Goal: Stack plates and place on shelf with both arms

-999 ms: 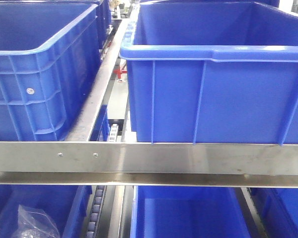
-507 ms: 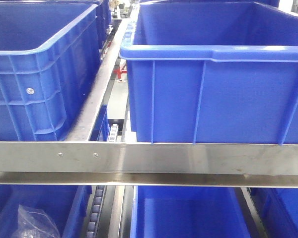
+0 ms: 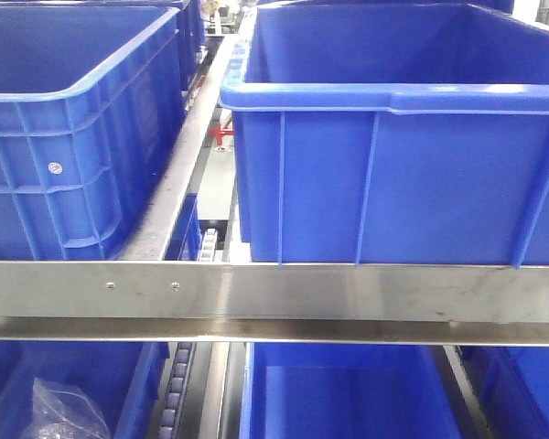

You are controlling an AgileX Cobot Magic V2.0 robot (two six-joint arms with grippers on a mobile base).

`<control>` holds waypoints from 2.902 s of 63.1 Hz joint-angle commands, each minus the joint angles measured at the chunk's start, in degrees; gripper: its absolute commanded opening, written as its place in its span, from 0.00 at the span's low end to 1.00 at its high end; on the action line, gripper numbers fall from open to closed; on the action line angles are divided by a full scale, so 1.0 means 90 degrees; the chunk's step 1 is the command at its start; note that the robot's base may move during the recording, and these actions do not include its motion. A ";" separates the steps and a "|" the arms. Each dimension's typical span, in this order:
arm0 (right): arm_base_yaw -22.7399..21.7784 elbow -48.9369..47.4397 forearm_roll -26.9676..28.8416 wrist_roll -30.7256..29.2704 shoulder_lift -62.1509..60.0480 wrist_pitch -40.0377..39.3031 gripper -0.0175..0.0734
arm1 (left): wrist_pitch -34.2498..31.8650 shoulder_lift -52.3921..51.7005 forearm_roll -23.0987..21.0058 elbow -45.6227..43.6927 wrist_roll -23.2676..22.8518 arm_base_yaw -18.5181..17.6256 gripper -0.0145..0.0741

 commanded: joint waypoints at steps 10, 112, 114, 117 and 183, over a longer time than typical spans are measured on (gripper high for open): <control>-0.0037 -0.0100 -0.0051 -0.0018 -0.0137 -0.0595 0.25 | -0.0475 -0.0006 -0.0003 -0.0180 -0.0057 0.0011 0.26; -0.0037 -0.0100 -0.0051 -0.0018 -0.0137 -0.0595 0.25 | -0.1368 -0.4486 0.0830 0.2735 -0.0009 0.0331 0.26; -0.0037 -0.0100 -0.0051 -0.0018 -0.0137 -0.0595 0.25 | -0.1385 -0.4486 0.0811 0.2735 0.0004 0.0331 0.26; -0.0037 -0.0100 -0.0051 -0.0018 -0.0137 -0.0595 0.25 | -0.1422 -0.4486 0.0811 0.2735 0.0016 0.0331 0.26; -0.0037 -0.0100 -0.0051 -0.0018 -0.0137 -0.0595 0.25 | -0.1619 -0.4486 0.0784 0.2735 0.0157 0.0331 0.26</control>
